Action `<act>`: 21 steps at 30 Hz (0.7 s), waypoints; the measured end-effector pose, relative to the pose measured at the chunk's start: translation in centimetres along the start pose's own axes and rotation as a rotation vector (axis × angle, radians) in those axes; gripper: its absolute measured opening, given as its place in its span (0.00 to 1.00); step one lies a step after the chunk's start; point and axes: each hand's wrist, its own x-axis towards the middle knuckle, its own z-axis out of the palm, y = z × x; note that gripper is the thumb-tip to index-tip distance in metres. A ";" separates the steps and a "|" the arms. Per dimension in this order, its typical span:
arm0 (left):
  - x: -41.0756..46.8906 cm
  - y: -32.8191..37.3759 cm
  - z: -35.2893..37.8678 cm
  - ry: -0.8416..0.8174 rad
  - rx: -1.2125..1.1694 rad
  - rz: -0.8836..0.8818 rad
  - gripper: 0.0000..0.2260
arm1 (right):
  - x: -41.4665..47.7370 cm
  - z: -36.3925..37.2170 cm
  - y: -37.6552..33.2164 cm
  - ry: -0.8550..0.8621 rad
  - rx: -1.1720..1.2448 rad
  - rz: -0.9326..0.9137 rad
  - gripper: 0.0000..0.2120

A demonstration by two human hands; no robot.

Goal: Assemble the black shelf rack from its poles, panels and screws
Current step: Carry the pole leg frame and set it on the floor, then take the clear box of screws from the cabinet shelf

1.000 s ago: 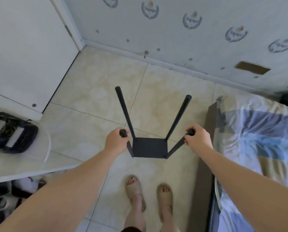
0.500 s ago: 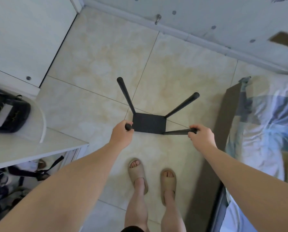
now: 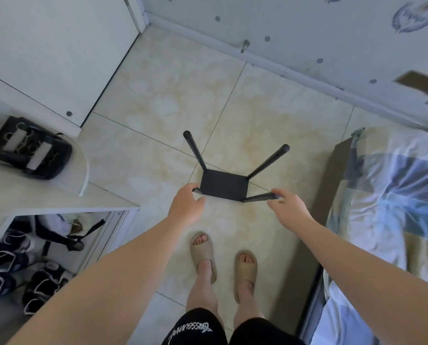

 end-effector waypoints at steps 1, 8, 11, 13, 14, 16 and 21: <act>-1.4 0.3 -0.3 -0.009 0.014 0.008 0.19 | -1.2 -0.5 -0.4 -0.018 -0.044 -0.050 0.22; -12.0 0.4 -2.0 0.136 0.243 0.133 0.27 | -9.0 -2.1 -2.0 -0.030 -0.508 -0.526 0.27; -16.5 -0.7 -2.3 0.295 0.317 0.156 0.30 | -11.4 -1.8 -2.6 -0.023 -0.654 -0.678 0.30; -19.3 -1.8 -2.4 0.376 0.313 0.137 0.31 | -13.0 -1.1 -3.0 -0.056 -0.720 -0.759 0.31; -20.7 -2.5 -2.4 0.411 0.302 0.122 0.32 | -13.9 -0.6 -3.4 -0.073 -0.760 -0.801 0.32; -23.2 -4.1 -2.6 0.470 0.274 0.094 0.33 | -15.6 0.5 -4.5 -0.092 -0.831 -0.888 0.33; -27.9 -9.0 -4.5 0.598 0.234 -0.021 0.34 | -19.9 4.8 -8.6 -0.118 -0.922 -1.126 0.33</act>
